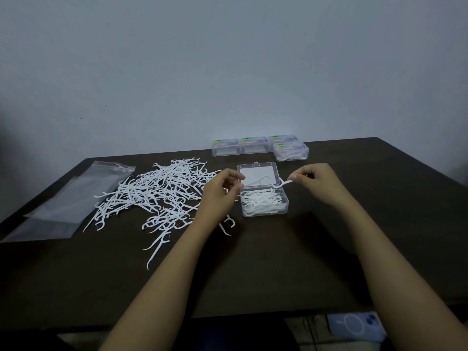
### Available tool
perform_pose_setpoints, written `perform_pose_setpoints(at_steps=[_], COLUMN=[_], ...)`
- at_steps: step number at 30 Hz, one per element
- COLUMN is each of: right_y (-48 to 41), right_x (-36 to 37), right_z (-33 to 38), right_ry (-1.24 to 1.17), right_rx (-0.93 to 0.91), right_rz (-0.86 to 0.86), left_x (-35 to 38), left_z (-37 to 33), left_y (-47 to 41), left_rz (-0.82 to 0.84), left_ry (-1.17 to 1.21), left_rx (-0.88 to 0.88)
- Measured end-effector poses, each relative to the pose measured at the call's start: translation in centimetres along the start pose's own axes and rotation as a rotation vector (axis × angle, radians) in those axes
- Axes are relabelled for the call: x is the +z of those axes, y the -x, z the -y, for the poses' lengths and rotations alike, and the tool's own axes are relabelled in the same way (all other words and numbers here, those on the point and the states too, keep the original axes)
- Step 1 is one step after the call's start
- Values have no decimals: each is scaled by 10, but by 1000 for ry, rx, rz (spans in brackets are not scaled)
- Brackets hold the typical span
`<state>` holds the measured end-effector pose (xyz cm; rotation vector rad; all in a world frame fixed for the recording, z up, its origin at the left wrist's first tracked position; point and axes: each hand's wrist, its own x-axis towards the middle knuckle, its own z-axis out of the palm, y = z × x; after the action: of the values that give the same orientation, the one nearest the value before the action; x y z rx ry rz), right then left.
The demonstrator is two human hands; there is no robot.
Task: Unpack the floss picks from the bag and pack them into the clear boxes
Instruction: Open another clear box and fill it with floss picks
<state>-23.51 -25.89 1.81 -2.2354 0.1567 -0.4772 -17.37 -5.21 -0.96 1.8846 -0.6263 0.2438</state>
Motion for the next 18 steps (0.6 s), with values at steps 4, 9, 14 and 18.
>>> perform_pose_setpoints(at_steps=[4,9,14,18], right_y=[-1,-1,6,8], right_x=[-1,0,12,26], right_z=[-2,0,9,10], right_ry=[-55,-98,-85,-2], right_rx=[56,55,-22,-68], right_rz=[-92,-148,15,106], left_x=[2,10,7,1], left_z=[-3,-4,-5,-1], left_y=[4,6,4,4], left_rz=[96,159,40,71], left_ry=[-14,-177,-284,-374], left_rx=[8,63,75,1])
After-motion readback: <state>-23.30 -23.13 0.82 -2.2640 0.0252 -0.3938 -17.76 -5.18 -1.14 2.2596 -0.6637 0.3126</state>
